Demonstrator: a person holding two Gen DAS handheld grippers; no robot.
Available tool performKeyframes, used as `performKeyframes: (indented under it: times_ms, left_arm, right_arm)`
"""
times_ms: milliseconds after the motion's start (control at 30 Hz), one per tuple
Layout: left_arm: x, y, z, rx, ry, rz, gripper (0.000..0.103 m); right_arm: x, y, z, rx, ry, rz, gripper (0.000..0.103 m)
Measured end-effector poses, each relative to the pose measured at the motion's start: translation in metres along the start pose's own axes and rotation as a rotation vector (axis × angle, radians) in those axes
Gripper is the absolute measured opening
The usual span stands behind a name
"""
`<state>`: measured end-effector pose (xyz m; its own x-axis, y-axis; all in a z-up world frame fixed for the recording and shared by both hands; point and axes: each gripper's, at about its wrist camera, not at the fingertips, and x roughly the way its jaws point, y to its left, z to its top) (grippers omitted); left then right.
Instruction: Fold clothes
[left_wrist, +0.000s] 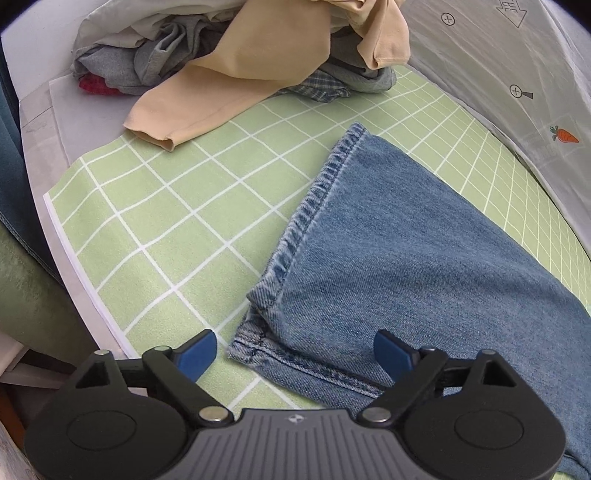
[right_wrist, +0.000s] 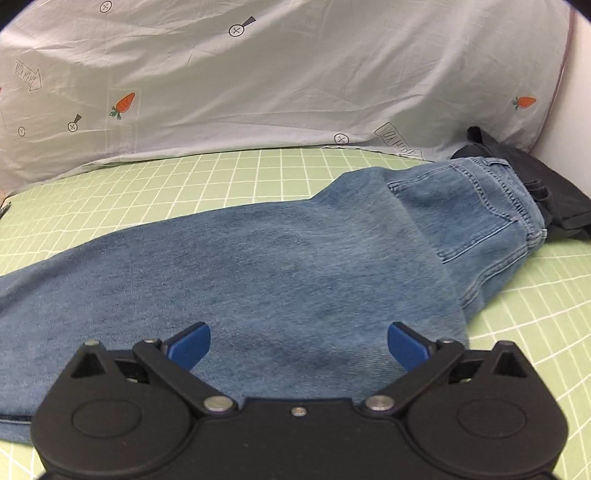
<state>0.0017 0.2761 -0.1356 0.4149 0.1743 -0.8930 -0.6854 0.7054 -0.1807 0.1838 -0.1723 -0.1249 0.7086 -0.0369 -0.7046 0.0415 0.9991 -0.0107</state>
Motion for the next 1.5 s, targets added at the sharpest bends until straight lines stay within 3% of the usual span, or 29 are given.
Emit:
performKeyframes:
  times_ms: [133, 333, 633, 667, 700, 733, 767, 800, 933, 1100, 1333, 1400, 1500]
  left_arm:
    - [0.005, -0.008, -0.005, 0.058, -0.003, 0.013, 0.103]
    - [0.013, -0.025, -0.009, 0.17, -0.016, 0.098, 0.103]
    - [0.011, -0.03, -0.009, 0.148, -0.032, 0.11, 0.1]
    - [0.009, -0.032, -0.009, 0.154, -0.039, 0.105, 0.091]
    - [0.007, -0.035, -0.009, 0.16, -0.046, 0.1, 0.073]
    - [0.005, -0.039, -0.008, 0.164, -0.054, 0.092, 0.062]
    - [0.002, -0.044, -0.007, 0.167, -0.062, 0.084, 0.042]
    - [0.0, -0.048, -0.006, 0.17, -0.07, 0.076, 0.033]
    - [-0.01, -0.067, -0.003, 0.184, -0.102, 0.044, 0.028]
    - [-0.038, -0.113, 0.006, 0.26, -0.182, -0.082, 0.028]
    - [-0.041, -0.214, -0.02, 0.569, -0.12, -0.342, 0.028]
    - [-0.024, -0.229, -0.038, 0.593, -0.009, -0.413, 0.029]
    - [-0.007, -0.238, -0.059, 0.645, 0.141, -0.417, 0.036]
  right_arm:
    - [0.016, 0.007, -0.006, 0.017, 0.018, -0.025, 0.103]
    - [0.03, 0.005, -0.018, 0.035, 0.049, -0.049, 0.103]
    - [0.033, 0.005, -0.029, 0.023, 0.024, -0.063, 0.103]
    - [0.033, 0.005, -0.029, 0.024, 0.018, -0.065, 0.103]
    - [0.033, 0.006, -0.03, 0.026, 0.012, -0.066, 0.103]
    - [0.033, 0.006, -0.031, 0.028, 0.006, -0.067, 0.103]
    - [0.033, 0.006, -0.031, 0.03, 0.0, -0.069, 0.103]
    - [0.033, 0.006, -0.032, 0.032, -0.01, -0.069, 0.103]
    - [0.031, 0.008, -0.041, 0.033, -0.074, -0.073, 0.103]
    - [0.03, 0.008, -0.046, 0.034, -0.111, -0.073, 0.103]
    - [0.03, 0.006, -0.045, 0.034, -0.111, -0.068, 0.103]
    - [0.03, 0.006, -0.045, 0.034, -0.111, -0.068, 0.103]
    - [0.03, 0.007, -0.045, 0.034, -0.111, -0.067, 0.103]
